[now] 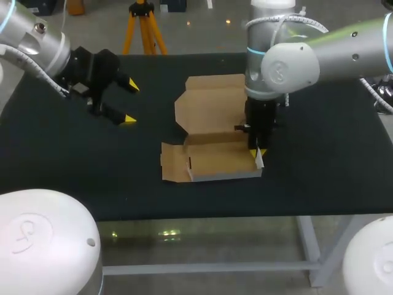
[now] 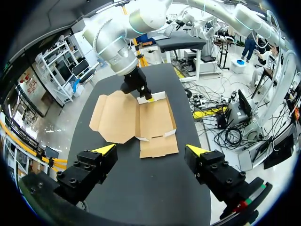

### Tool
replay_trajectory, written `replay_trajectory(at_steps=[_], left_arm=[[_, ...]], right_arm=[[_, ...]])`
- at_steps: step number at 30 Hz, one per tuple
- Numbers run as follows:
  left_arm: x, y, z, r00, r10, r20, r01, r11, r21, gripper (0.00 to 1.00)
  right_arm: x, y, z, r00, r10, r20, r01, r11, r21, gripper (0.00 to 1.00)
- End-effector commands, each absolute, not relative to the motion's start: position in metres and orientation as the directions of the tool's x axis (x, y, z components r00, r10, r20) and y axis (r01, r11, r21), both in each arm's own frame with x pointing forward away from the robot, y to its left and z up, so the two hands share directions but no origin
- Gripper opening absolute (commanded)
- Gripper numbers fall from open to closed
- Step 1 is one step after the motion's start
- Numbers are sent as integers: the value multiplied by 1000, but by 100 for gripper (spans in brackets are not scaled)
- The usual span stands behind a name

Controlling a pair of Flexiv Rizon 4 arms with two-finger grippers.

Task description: Assemble the packaging by folding the flat box into shape, placing the metal phone stand inside, and closing the box properly

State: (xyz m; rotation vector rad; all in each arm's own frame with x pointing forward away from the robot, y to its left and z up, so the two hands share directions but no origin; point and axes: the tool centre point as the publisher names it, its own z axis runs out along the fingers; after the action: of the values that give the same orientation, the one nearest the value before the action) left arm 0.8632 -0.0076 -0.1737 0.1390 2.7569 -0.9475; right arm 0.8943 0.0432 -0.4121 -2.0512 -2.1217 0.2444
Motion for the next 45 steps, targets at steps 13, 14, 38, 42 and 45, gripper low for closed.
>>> replay_trajectory(at_steps=[13,14,38,42,45], left_arm=[[863,-7,-172,-971,18,-238,159,790,-592,100],[863,-7,-172,-971,18,-238,159,790,-592,100],[863,-7,-172,-971,18,-238,159,790,-592,100],[863,-7,-172,-971,18,-238,159,790,-592,100],[863,-7,-172,-971,18,-238,159,790,-592,100]], right_arm=[[889,43,-414,-13,1000,-2,995,13,-102,11],[888,44,-415,-13,1000,-6,995,13,-97,11],[892,45,-419,-1,994,-107,1000,0,-11,0],[894,45,-419,9,986,-167,1000,-11,-11,0],[896,45,-420,23,974,-225,999,-28,-18,0]])
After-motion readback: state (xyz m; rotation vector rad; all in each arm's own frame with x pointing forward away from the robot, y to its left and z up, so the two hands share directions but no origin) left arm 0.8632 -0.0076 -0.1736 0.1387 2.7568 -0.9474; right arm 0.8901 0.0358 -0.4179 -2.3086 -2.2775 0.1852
